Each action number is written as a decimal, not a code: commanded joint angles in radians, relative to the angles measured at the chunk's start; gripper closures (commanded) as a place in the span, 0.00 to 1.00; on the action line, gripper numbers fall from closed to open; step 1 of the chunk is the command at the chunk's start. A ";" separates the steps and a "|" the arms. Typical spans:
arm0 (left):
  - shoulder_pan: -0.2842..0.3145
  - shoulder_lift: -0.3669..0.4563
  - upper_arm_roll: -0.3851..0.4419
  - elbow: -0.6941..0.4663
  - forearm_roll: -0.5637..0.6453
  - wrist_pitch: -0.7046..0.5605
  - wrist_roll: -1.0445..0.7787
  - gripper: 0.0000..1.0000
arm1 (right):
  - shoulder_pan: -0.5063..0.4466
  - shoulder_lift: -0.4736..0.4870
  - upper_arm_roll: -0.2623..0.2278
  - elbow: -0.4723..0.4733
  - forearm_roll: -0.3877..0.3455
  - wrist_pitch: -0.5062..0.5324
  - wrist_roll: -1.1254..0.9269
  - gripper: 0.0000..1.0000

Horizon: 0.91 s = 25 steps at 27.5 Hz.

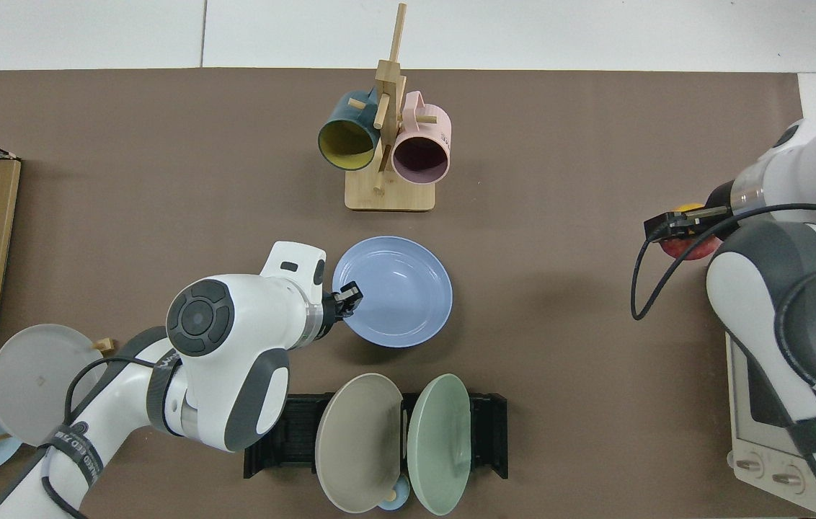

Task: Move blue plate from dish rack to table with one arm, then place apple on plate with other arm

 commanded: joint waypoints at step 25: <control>0.001 -0.004 0.043 0.131 0.247 -0.254 0.013 0.00 | 0.188 0.031 0.010 -0.034 -0.007 0.076 0.267 1.00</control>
